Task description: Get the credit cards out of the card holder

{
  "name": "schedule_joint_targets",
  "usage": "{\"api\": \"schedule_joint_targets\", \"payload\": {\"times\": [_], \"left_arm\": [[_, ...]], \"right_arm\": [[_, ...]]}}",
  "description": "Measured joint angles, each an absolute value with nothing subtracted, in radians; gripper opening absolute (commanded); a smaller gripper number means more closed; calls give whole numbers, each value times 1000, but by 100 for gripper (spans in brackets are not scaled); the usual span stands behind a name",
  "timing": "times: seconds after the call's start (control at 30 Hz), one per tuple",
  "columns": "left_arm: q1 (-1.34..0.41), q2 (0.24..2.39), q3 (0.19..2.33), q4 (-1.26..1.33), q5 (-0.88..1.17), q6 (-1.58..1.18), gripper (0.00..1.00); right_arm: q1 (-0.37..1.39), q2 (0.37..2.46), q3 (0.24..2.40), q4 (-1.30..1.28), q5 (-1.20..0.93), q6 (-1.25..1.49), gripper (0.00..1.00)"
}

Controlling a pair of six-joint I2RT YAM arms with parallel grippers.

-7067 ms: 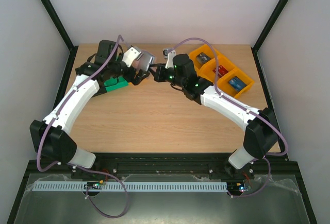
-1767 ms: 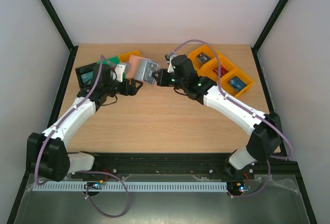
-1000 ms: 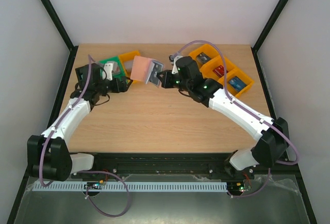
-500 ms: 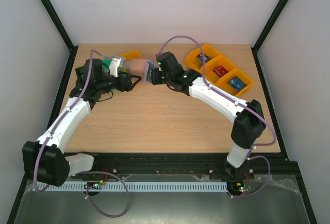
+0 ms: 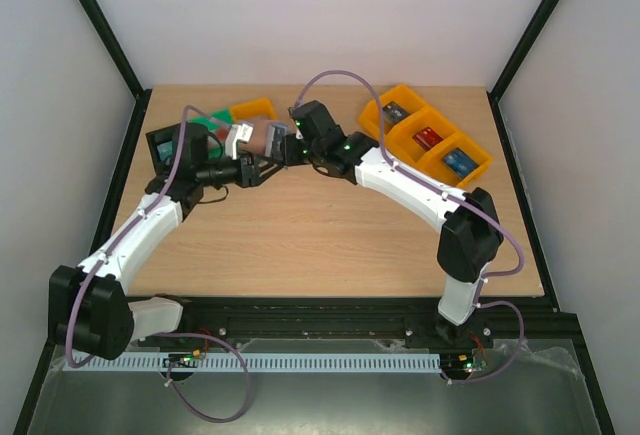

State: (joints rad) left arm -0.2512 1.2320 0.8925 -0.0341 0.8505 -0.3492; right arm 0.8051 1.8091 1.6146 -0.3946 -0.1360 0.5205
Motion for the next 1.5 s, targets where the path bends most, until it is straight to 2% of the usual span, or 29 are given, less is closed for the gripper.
{"api": "schedule_joint_targets", "payload": {"times": [0.2, 0.37, 0.6, 0.93, 1.07, 1.27, 1.5], "left_arm": [[-244, 1242, 843, 99, 910, -516, 50], [-241, 1245, 841, 108, 873, -519, 54], [-241, 1264, 876, -14, 612, -386, 56], [-234, 1265, 918, -99, 369, -253, 59], [-218, 1265, 920, -107, 306, -224, 56], [-175, 1265, 948, -144, 377, -206, 47], [-116, 1253, 1007, -203, 518, -186, 48]], "right_arm": [[796, 1808, 1615, -382, -168, 532, 2], [787, 1808, 1613, -365, -194, 550, 2], [801, 1798, 1607, -313, -269, 584, 2], [801, 1791, 1595, -302, -282, 588, 1], [800, 1779, 1592, -301, -300, 576, 1], [800, 1758, 1589, -301, -343, 505, 2], [799, 1697, 1554, -272, -390, 415, 2]]}}
